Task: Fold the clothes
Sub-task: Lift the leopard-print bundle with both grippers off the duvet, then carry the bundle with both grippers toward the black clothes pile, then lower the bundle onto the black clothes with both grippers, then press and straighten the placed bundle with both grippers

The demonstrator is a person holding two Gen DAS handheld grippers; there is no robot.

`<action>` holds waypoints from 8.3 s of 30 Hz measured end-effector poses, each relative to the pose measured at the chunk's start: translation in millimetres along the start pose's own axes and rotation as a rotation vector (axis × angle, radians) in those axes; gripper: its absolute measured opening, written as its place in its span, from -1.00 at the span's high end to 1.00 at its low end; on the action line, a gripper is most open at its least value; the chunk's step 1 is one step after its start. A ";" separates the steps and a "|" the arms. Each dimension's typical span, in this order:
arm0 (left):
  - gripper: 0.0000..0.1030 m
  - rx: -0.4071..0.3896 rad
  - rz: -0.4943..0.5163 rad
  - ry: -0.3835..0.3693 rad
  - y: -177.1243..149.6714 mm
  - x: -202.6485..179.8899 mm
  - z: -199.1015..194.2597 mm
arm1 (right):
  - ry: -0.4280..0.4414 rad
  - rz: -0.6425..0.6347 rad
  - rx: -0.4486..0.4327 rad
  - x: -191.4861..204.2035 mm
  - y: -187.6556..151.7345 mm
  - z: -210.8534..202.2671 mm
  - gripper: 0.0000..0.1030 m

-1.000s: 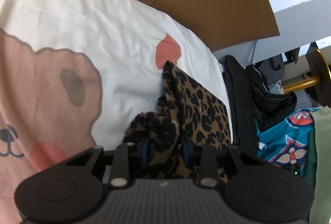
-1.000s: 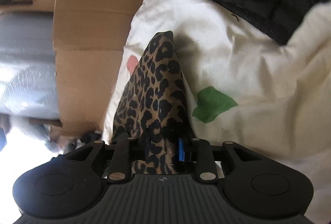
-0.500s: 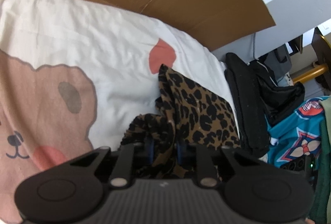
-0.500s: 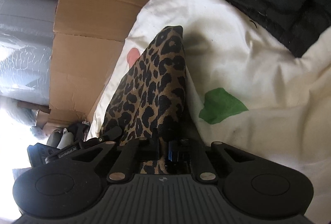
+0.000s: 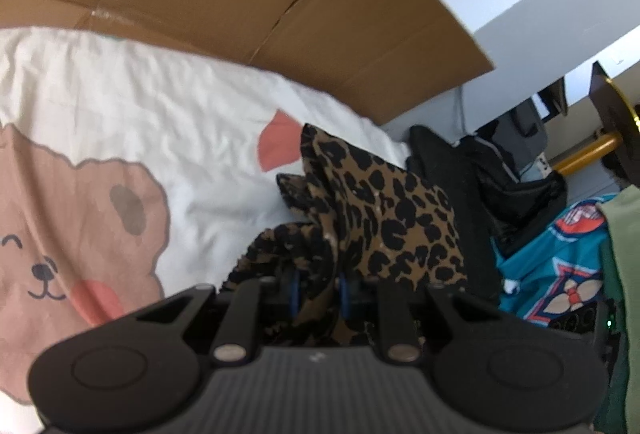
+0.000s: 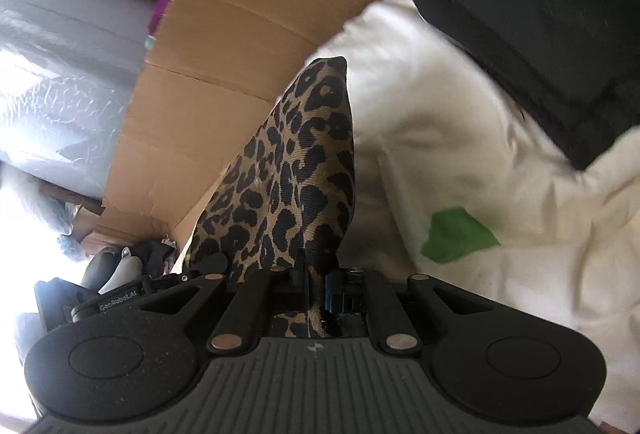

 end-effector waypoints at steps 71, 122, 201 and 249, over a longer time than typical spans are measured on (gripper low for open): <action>0.65 -0.084 0.141 -0.220 1.8 -301.0 77.3 | -0.380 -0.274 -0.507 -21.7 145.5 -266.3 0.91; 0.66 0.030 -0.102 -0.106 54.8 -206.5 207.5 | -0.539 -0.287 -0.365 -104.6 235.5 -109.8 0.85; 0.82 0.082 0.542 0.204 57.5 -246.0 195.5 | -0.616 -0.218 -0.356 -151.3 119.5 -160.0 0.16; 0.78 0.149 0.822 0.182 -22.9 -263.0 201.1 | -0.610 -0.313 -0.318 -144.9 57.1 -165.8 0.16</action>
Point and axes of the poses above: each gripper's, at about its wrist camera, not at the fingertips, and z roughly the way its jaws point, x to its left, y to its top, the point moved 8 cm from there along z, roughly the way its jaws point, and after that the axes turned 5 degrees about x, right-handed, at the moved point
